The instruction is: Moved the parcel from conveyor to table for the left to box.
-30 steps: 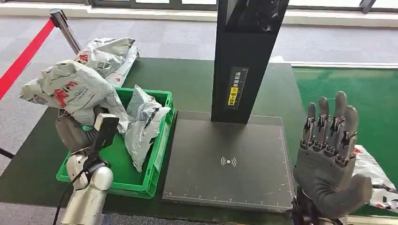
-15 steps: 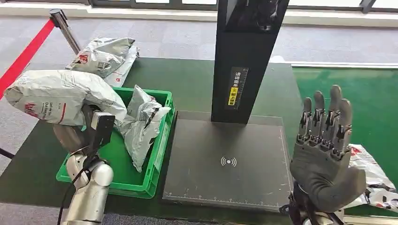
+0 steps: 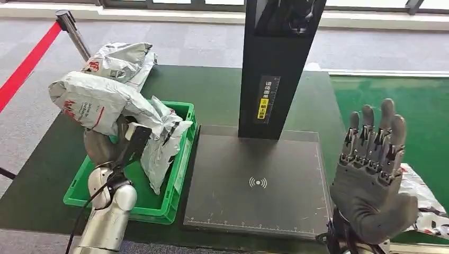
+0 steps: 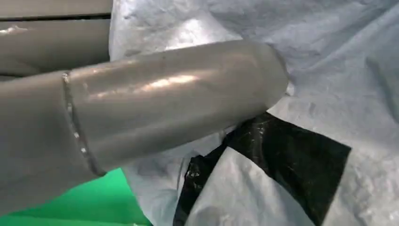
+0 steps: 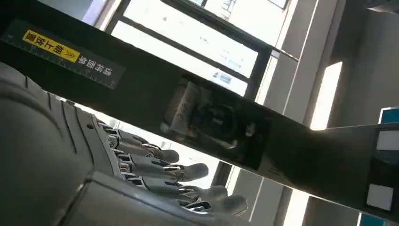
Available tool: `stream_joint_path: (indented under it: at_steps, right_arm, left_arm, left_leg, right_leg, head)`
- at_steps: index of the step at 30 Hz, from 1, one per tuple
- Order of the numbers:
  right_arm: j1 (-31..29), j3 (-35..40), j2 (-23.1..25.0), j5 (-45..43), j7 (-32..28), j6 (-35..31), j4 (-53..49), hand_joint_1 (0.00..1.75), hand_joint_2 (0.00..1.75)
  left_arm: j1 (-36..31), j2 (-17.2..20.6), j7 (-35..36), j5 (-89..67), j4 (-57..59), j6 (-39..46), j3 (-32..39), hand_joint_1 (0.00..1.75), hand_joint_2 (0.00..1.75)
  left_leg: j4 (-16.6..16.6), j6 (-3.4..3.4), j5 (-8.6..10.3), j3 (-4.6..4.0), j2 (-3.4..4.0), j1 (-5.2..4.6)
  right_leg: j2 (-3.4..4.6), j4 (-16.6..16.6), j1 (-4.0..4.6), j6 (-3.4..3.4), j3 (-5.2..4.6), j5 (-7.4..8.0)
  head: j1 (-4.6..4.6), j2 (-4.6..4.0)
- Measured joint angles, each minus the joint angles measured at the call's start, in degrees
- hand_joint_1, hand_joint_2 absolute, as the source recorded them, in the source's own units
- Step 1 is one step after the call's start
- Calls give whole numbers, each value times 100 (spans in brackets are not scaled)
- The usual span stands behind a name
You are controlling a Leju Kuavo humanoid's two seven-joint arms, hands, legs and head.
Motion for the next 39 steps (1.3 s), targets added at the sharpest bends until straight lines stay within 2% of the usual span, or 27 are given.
stream_joint_path:
  at_steps: [12, 23, 24, 27, 29, 32, 39]
  right_arm:
    - [69, 0, 9, 4, -13, 17, -63, 0, 0]
    - [138, 0, 46, 85, -24, 245, -125, 0, 0]
    - [134, 0, 46, 92, -11, 265, -125, 0, 0]
    - [128, 0, 79, 120, 22, 345, -125, 0, 0]
    - [127, 0, 92, 125, 35, 358, -125, 0, 0]
    - [126, 0, 92, 157, 55, 358, -144, 0, 0]
    - [136, 0, 92, 160, 57, 363, -155, 0, 0]
  left_arm:
    - [87, 170, 183, -422, -238, -199, -293, 0, 0]
    - [407, 278, 909, -2245, -995, 140, -286, 0, 0]
    - [439, 324, 1014, -2402, -1067, 193, -236, 0, 0]
    - [559, 801, 1473, -2502, -1416, 287, -173, 0, 0]
    - [577, 1011, 1525, -2504, -1563, 263, -153, 0, 0]
    - [583, 1323, 1688, -2509, -1790, -116, -306, 0, 0]
    - [569, 1746, 1891, -2511, -2011, -247, -614, 0, 0]
  left_leg:
    - [-1, -1, 0, 1, 0, 0]
    - [-1, 0, -1, -3, 0, 0]
    - [-2, 0, -1, -5, 0, 0]
    - [-3, -5, -1, -2, 17, 1]
    - [-3, -7, 1, 0, 11, 2]
    - [-3, -11, 5, -2, -7, 13]
    - [-1, -11, 4, 2, 5, 14]
  right_leg:
    - [0, 0, 2, 0, -1, 0]
    - [0, 0, 1, -1, 0, -1]
    - [0, 2, 2, -1, 1, -2]
    - [8, 2, 10, -4, -9, -2]
    - [4, 2, 11, -5, -7, -4]
    - [-21, 2, 16, -14, 1, -10]
    - [0, 0, 11, -11, -3, -5]
  head:
    - [0, 0]
    - [-2, 0]
    - [0, 0]
    - [0, 0]
    - [-2, 0]
    - [2, 0]
    - [0, 0]
